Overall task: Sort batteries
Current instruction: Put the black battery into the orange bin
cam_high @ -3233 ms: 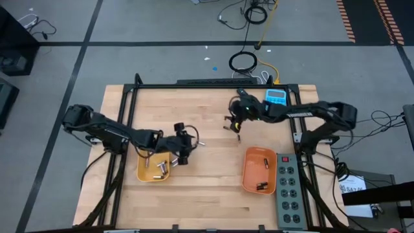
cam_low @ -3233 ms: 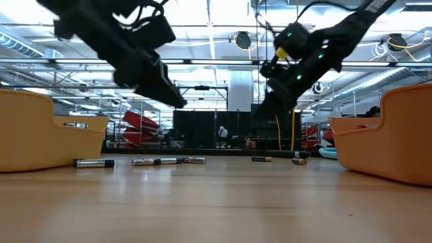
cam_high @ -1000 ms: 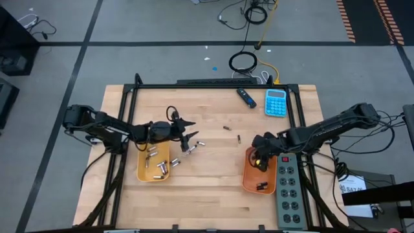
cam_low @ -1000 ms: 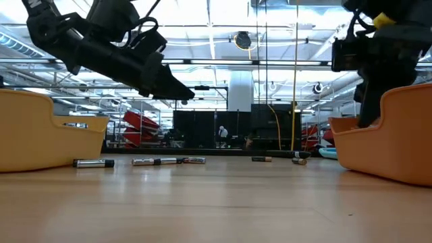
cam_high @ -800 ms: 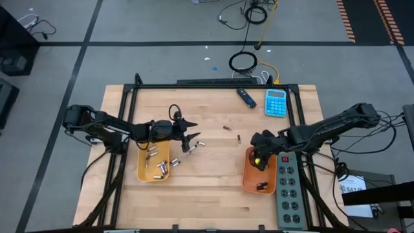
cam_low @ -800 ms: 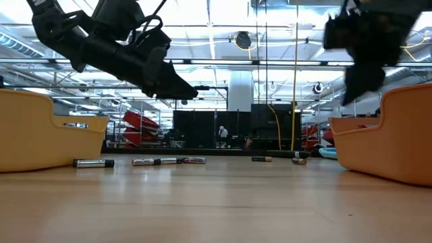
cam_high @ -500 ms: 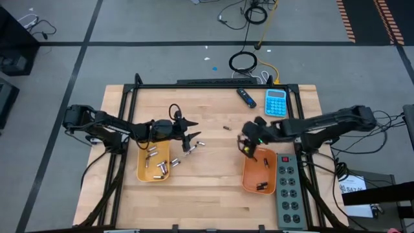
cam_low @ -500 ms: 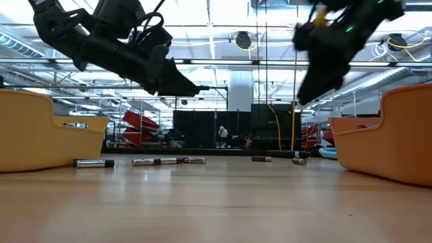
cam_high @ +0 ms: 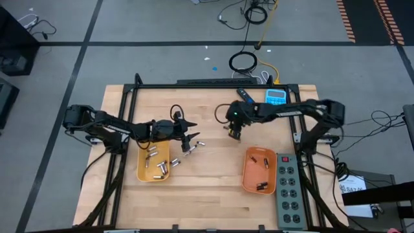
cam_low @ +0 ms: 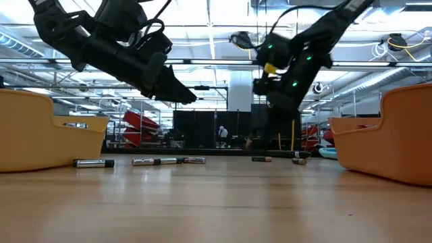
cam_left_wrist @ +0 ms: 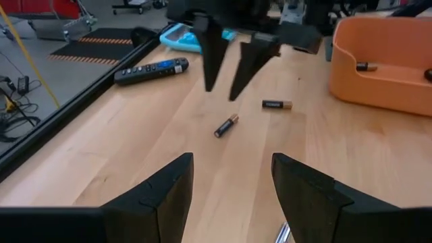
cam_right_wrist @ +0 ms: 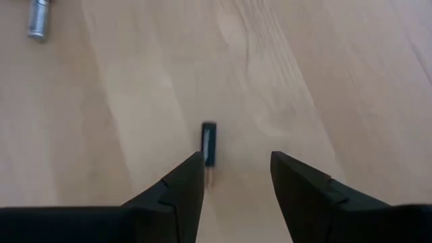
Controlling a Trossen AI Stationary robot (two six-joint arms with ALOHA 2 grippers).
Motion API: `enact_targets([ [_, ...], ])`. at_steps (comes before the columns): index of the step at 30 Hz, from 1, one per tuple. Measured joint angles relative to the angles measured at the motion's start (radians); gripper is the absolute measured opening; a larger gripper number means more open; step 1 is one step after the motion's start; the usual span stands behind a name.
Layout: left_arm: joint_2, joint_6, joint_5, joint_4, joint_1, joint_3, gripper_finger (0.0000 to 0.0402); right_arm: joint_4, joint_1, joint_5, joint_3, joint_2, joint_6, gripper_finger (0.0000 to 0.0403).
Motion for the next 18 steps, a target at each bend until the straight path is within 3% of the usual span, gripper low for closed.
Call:
enact_targets([
  [5, 0.000, 0.000, 0.000, -0.008, 0.000, 0.000, 0.0209, 0.001, -0.021, -0.053, 0.081, 0.116, -0.072, 0.0164],
  [12, 0.000, -0.002, 0.000, -0.034, 0.000, 0.000, 0.0209, -0.078, -0.013, -0.050, 0.137, 0.218, -0.103, 0.0157],
  [15, 0.000, -0.002, -0.001, -0.049, 0.000, 0.000, 0.0209, -0.099, -0.011, -0.046, 0.141, 0.235, -0.089, 0.0136],
  [18, 0.000, -0.002, -0.001, -0.047, 0.000, 0.000, 0.0209, -0.098, -0.009, -0.033, 0.141, 0.246, -0.084, 0.0087],
])
